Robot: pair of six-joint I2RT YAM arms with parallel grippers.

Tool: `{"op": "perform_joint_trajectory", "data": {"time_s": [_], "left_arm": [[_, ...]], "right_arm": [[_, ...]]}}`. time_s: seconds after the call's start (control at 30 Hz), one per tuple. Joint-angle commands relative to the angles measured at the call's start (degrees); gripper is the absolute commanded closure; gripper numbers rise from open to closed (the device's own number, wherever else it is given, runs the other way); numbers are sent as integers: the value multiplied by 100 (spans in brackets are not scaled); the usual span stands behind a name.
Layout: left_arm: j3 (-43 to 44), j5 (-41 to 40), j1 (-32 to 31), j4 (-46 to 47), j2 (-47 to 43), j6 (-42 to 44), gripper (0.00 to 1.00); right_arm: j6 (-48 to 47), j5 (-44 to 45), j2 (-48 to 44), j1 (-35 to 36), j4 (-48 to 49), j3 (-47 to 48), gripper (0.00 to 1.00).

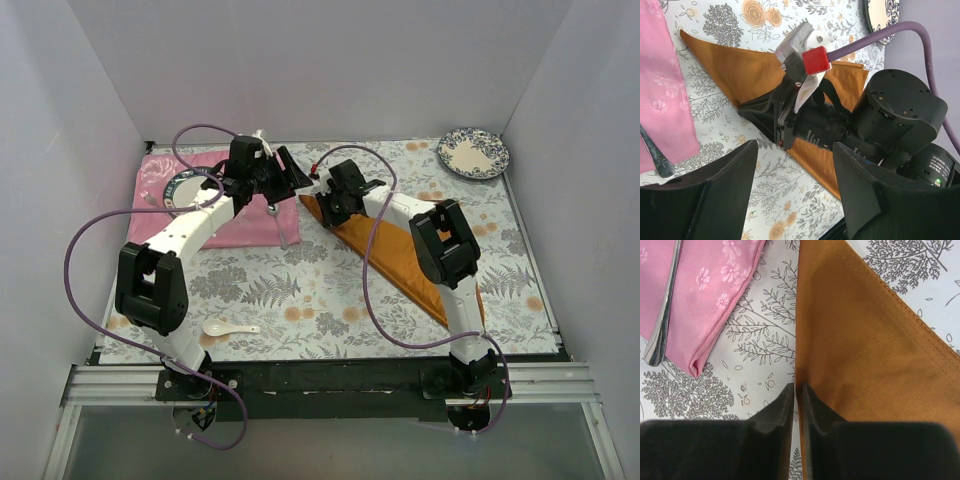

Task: Fold the napkin, place the utensils inside, and roll it up
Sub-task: Fold the napkin

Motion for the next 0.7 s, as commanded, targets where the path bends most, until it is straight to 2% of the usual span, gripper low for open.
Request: {"op": "perform_joint_trajectory", "data": {"time_s": [0.0, 0.03, 0.17, 0.2, 0.33, 0.37, 0.47, 0.6, 0.67], "left_arm": [[-178, 139, 19, 517, -49, -223, 40], [-196, 175, 28, 580, 90, -267, 41], [-249, 464, -7, 1010, 494, -461, 48], [-214, 561, -25, 1124, 635, -470, 50], [198, 615, -367, 1204, 1286, -312, 61], [347, 580, -411, 1213, 1548, -286, 67], [559, 466, -517, 1283, 1884, -303, 79], [927, 299, -535, 1083, 2480, -189, 80], [1060, 246, -544, 1046, 2631, -66, 80]], "right_arm": [[549, -148, -412, -240, -234, 154, 71], [628, -86, -500, -293, -340, 146, 58], [1040, 256, -1264, -617, -894, -555, 47], [1138, 457, -1692, -810, -1034, -783, 46], [1603, 984, -2889, -1347, -1421, -2145, 46], [1700, 1213, -3118, -1574, -1536, -2618, 48], [2017, 1522, -4023, -2145, -1967, -3576, 53], [2386, 1672, -5401, -2928, -2073, -4632, 59], [2501, 1803, -5764, -3140, -2160, -4924, 60]]}}
